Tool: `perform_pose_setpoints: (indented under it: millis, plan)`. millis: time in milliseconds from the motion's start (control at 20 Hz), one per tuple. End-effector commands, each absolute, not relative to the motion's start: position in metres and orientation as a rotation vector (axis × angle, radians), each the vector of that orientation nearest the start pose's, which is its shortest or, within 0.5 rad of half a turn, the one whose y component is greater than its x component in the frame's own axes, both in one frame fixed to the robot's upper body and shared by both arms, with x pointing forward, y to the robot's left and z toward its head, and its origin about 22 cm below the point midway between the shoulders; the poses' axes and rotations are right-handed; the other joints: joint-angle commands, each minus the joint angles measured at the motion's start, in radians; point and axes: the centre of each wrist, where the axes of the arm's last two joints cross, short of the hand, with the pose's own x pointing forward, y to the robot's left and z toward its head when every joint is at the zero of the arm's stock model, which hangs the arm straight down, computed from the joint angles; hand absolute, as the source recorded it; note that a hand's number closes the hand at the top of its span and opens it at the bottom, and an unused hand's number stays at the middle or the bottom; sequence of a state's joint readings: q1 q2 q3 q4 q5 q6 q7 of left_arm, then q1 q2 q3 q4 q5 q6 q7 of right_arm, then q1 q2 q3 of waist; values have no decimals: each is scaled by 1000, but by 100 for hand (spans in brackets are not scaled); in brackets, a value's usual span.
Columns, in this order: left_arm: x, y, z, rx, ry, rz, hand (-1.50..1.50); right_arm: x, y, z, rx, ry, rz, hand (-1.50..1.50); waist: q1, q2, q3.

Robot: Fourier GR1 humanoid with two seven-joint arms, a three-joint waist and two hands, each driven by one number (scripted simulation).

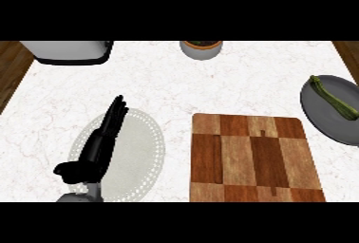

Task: Pick the squash from the cutting board and place it in the pan

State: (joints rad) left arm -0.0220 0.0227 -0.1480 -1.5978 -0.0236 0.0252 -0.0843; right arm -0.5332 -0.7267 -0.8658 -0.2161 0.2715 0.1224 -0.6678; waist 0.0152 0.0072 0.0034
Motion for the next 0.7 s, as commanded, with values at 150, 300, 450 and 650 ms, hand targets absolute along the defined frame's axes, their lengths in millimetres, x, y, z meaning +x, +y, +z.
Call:
perform_pose_setpoints:
  millis: [150,300,450,650]
  plan:
    - [258,211,-3,-72,-1705,-144,0,213,-547,-9,-601,-1626,-172,-150,-8,-2,-1]
    - [253,196,27,-76,-1699,-133,0,218,-545,-7,-635,-1634,-133,-150,-5,-4,-2]
    - [243,198,4,-65,-1702,-122,0,181,-557,-18,-628,-1637,-137,-150,-9,-4,-2]
    - [248,198,16,-49,-1710,-131,0,184,-546,-29,-614,-1626,-111,-150,-14,-7,-3]
